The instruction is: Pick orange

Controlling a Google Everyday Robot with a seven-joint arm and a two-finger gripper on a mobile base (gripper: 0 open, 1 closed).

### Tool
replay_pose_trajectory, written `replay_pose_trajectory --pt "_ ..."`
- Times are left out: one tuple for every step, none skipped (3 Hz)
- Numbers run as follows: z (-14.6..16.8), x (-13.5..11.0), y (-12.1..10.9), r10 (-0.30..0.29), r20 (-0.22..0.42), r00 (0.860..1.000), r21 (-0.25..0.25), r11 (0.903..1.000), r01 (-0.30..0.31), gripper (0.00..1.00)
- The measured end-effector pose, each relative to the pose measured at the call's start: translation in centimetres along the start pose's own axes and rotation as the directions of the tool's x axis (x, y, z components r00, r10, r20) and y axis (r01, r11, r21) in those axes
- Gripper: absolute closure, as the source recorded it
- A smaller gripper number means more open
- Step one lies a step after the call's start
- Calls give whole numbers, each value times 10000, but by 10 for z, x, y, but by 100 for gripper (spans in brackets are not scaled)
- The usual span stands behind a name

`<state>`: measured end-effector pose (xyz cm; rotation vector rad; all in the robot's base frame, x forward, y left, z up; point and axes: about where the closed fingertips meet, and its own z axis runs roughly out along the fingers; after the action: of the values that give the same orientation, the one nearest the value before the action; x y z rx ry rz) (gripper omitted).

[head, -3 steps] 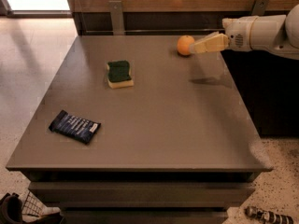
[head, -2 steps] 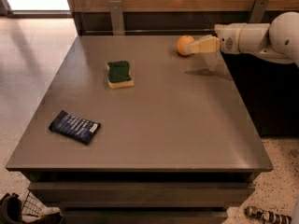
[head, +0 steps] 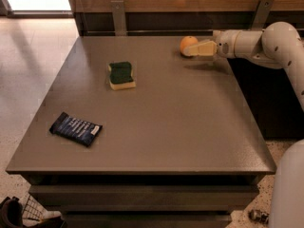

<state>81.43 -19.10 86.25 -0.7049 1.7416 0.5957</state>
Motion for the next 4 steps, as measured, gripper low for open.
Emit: replay_pose_trajectory --pt "18 7 0 194 182 9996 -236 9995 -189 0" --pt "35 10 4 458 405 9981 -597 9973 -434 17" --pt "39 10 6 486 414 9980 -662 9968 -458 40" --pt "42 11 8 495 405 9980 -716 9963 -465 64"
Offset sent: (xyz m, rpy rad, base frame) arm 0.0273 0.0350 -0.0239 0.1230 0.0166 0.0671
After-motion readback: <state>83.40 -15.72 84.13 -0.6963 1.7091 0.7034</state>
